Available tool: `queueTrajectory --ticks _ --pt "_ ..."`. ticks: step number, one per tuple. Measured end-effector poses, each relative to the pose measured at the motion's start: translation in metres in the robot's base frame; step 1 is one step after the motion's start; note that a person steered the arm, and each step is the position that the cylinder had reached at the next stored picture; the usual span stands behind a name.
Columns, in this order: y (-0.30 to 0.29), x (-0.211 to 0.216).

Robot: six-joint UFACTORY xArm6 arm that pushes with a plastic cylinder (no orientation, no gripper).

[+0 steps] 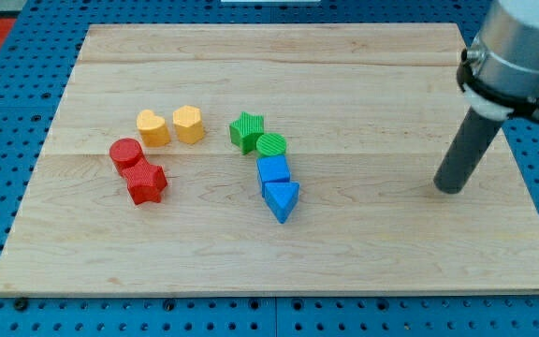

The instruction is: Push the red circle right a bit

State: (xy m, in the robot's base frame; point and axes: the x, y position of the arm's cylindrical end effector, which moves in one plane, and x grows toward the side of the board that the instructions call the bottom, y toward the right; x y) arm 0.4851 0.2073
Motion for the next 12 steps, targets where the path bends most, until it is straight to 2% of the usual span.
queueTrajectory --ticks 3,4,5,6,7,8,9,10,11,12 --pt "0.01 -0.065" --pt "0.01 -0.051" --pt "-0.005 0.023" --pt "-0.097 0.11" --pt "-0.175 0.134" --pt "-0.285 0.131" --pt "-0.402 0.102" --pt "-0.452 0.06" --pt "-0.415 0.036" --pt "-0.425 0.029"
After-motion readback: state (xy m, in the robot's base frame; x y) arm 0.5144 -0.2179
